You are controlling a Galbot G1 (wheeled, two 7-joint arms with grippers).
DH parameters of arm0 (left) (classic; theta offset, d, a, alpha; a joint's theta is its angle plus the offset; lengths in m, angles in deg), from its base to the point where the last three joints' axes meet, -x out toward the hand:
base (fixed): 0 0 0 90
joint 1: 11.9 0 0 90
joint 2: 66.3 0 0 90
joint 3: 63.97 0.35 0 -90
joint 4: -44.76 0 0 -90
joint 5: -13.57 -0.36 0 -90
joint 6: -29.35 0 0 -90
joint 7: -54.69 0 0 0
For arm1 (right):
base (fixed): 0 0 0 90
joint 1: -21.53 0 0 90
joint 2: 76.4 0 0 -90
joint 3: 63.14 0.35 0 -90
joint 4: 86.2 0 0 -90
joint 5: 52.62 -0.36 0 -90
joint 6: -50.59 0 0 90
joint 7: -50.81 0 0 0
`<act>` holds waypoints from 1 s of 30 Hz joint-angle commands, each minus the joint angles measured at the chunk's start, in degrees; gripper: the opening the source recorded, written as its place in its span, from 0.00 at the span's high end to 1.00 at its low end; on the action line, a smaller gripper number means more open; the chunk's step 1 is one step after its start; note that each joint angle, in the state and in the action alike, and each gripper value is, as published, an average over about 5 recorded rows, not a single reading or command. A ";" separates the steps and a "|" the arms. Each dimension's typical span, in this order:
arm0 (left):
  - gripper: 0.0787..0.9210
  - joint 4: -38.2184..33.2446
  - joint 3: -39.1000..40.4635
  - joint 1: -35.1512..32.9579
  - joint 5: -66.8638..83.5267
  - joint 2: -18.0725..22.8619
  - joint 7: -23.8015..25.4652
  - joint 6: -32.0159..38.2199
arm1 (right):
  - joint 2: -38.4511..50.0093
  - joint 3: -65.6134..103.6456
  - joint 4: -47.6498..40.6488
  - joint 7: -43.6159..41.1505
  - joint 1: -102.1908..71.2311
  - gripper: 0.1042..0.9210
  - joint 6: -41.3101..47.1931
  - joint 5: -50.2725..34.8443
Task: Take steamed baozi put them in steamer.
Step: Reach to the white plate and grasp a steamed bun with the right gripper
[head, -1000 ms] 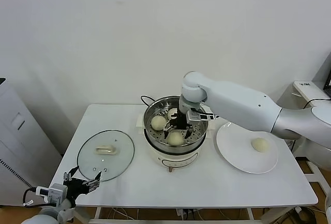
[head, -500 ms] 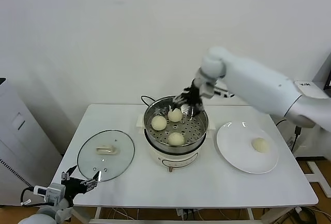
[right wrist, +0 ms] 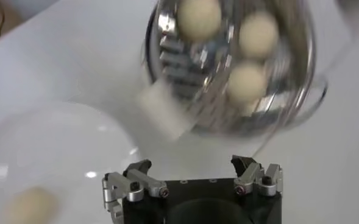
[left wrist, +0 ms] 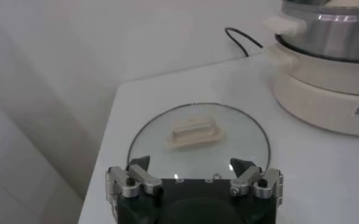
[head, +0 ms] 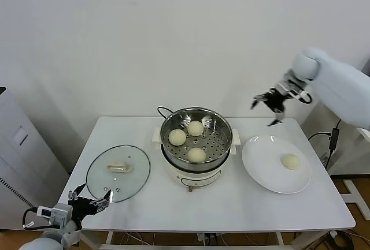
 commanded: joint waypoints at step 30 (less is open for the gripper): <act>0.12 0.39 0.77 1.16 0.14 0.14 0.08 -0.60 | -5.96 22.67 -24.46 8.32 -22.75 0.12 0.64 20.69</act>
